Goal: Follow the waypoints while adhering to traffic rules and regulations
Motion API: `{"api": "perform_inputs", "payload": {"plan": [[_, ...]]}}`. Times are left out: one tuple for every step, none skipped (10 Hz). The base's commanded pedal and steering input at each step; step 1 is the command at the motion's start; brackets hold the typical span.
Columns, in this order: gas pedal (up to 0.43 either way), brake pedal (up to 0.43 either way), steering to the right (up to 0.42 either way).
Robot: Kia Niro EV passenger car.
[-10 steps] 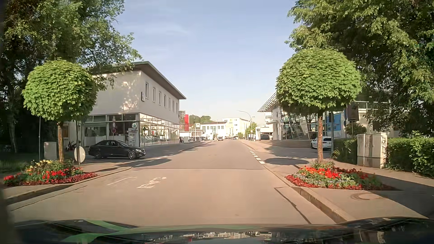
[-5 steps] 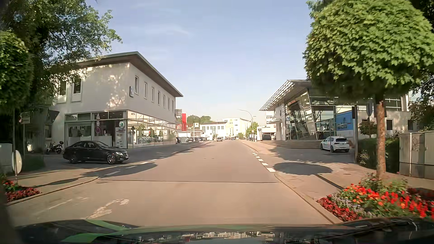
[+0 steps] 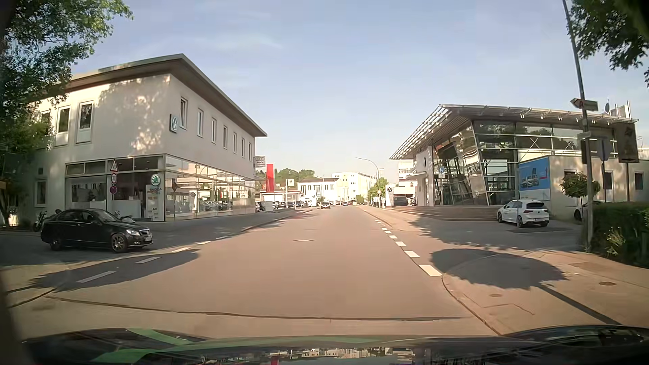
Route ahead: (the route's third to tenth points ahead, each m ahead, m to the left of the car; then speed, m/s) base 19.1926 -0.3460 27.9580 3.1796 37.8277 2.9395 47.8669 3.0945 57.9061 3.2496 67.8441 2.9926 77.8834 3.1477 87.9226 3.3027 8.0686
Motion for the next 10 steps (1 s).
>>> {"api": "perform_inputs", "payload": {"plan": [[0.138,0.000,0.002],[0.138,0.000,0.004],[0.138,0.000,0.004],[0.130,0.000,0.004],[0.110,0.000,0.004],[0.110,0.000,0.004],[0.110,0.000,0.004],[0.110,0.000,0.004],[0.110,0.000,0.002],[0.110,0.000,0.002]]}}
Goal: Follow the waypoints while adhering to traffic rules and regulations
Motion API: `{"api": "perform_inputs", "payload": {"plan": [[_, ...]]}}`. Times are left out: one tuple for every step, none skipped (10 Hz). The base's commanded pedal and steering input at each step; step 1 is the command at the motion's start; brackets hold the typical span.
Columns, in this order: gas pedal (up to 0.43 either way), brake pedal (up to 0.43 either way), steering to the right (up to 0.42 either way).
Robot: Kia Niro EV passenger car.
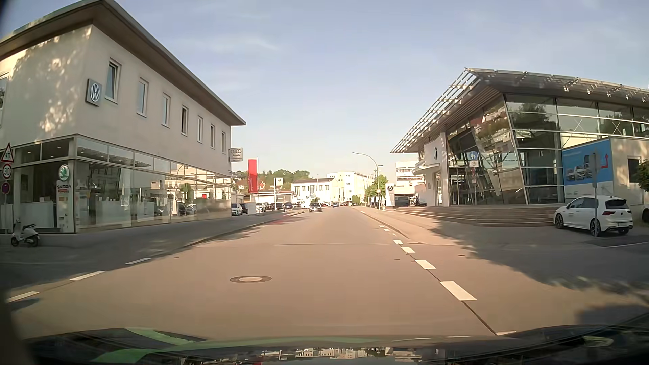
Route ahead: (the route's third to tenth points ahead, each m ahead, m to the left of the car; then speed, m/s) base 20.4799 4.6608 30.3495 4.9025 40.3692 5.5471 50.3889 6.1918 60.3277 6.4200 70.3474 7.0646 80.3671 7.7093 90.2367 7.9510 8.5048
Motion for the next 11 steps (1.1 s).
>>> {"api": "perform_inputs", "payload": {"plan": [[0.098,0.000,0.002],[0.098,0.000,0.002],[0.098,0.000,0.002],[0.098,0.000,0.001],[0.098,0.000,0.001],[0.098,0.000,0.002],[0.098,0.000,0.002],[0.098,0.000,0.002],[0.098,0.000,0.001],[0.098,0.000,0.001],[0.098,0.000,0.001]]}}
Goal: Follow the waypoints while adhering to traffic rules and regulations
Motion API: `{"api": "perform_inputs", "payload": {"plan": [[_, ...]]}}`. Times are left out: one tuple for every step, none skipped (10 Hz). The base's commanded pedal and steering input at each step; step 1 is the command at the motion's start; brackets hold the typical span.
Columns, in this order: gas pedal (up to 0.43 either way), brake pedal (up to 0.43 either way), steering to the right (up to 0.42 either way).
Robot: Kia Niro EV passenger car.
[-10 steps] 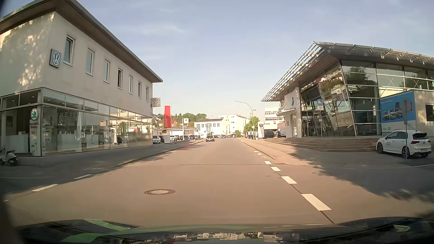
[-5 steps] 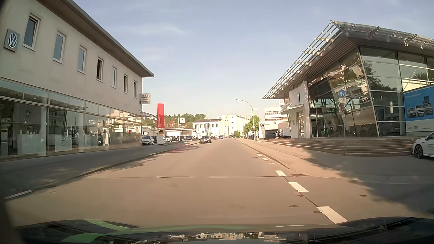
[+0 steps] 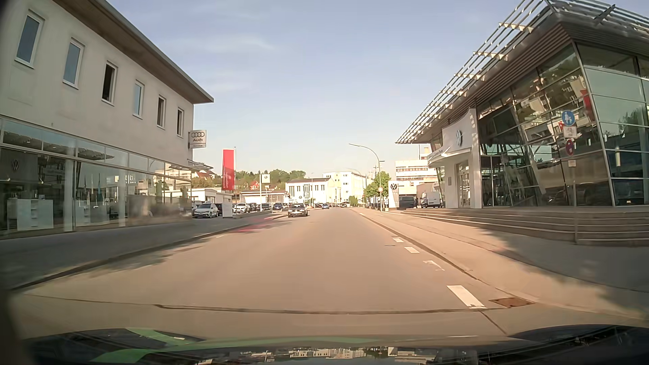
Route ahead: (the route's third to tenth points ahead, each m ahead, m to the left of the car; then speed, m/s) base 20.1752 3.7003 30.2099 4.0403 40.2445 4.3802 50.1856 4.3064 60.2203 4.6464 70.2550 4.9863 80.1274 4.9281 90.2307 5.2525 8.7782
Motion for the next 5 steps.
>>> {"api": "perform_inputs", "payload": {"plan": [[0.098,0.000,0.001],[0.098,0.000,0.000],[0.098,0.000,0.000],[0.087,0.000,0.000],[0.087,0.000,-0.001]]}}
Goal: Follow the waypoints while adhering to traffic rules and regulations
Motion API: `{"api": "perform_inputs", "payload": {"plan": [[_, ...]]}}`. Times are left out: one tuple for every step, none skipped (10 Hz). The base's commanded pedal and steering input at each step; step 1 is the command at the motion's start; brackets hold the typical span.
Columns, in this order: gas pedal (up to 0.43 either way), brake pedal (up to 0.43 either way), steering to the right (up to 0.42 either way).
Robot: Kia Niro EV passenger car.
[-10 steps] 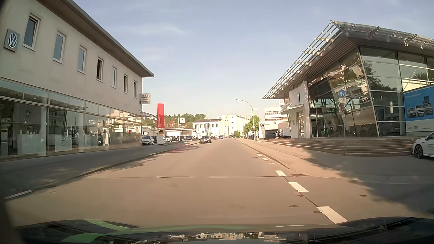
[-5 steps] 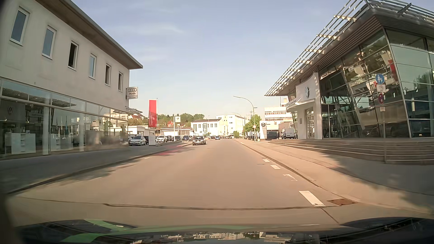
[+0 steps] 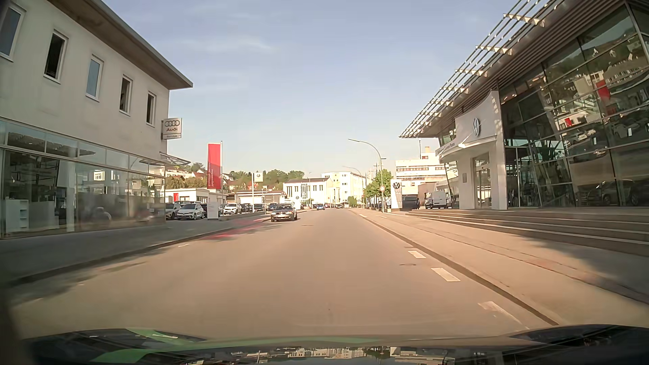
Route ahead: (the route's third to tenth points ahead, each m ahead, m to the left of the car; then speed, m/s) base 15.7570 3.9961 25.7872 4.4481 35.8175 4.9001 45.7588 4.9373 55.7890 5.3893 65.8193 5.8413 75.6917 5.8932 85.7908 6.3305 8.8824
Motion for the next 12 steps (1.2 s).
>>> {"api": "perform_inputs", "payload": {"plan": [[0.067,0.000,-0.002],[0.067,0.000,-0.002],[0.059,0.000,-0.003],[0.059,0.000,-0.004],[0.059,0.000,-0.005],[0.059,0.000,-0.006],[0.059,0.000,-0.007],[0.059,0.000,-0.007],[0.067,0.000,-0.007],[0.067,0.000,-0.008],[0.079,0.000,-0.008],[0.079,0.000,-0.008]]}}
